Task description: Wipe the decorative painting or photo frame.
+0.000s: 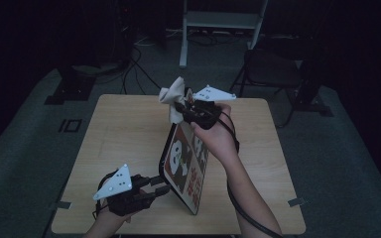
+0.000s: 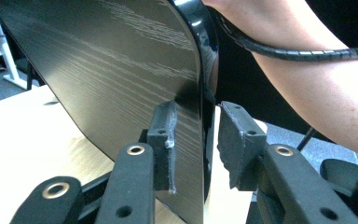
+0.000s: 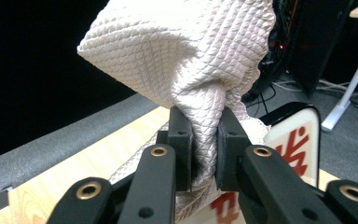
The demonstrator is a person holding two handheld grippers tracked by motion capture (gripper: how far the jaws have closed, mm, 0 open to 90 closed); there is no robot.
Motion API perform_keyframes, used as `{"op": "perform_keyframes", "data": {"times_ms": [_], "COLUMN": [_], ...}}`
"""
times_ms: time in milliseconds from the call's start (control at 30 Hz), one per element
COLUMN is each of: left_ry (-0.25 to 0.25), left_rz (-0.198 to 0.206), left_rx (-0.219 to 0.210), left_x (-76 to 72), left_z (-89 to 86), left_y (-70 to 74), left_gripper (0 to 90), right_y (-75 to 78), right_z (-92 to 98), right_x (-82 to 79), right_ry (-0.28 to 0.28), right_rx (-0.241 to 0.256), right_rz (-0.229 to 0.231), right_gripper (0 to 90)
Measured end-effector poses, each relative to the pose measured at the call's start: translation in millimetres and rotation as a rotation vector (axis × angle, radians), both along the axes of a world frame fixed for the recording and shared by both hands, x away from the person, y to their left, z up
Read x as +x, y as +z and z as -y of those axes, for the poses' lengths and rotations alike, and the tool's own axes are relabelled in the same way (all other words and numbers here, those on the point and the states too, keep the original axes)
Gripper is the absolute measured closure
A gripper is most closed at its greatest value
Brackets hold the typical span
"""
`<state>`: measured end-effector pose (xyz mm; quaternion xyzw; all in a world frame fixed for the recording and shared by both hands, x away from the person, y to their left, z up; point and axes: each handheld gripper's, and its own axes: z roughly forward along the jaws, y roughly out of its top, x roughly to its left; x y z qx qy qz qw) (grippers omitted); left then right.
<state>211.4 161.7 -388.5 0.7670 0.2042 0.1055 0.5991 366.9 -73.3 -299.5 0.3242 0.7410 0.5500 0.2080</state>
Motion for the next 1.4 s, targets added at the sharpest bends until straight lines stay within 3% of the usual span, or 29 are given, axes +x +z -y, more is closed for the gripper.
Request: {"op": "perform_keyframes", "data": {"times_ms": [200,767,1000,1200,1400], "left_ry": [-0.003,-0.02,-0.024,-0.007,0.043], "left_rz": [0.001,-0.005,-0.013,-0.024,-0.043], "left_rx": [0.004,0.008,-0.014,-0.025,-0.034], "left_x": [0.1,-0.1,-0.6,-1.8,-1.9], "left_z": [0.2,2.9,4.0,7.7,14.4], "left_y": [-0.5,-2.3,-2.8,-2.7,-4.2], "left_gripper": [67.4,66.7,58.1,53.3,49.9], "right_y": [2.9,7.0,6.8,5.6,10.4], "right_z": [-0.8,4.5,6.0,10.3,19.2], "right_x": [17.8,43.3,52.9,45.7,21.3], "right_ry": [-0.027,-0.099,-0.134,-0.121,-0.088], "right_rx": [-0.016,-0.027,-0.028,0.026,0.095], "right_rz": [-0.021,-0.048,-0.051,-0.037,0.005], "right_gripper": [79.6,79.5,79.3,79.2,79.3]}}
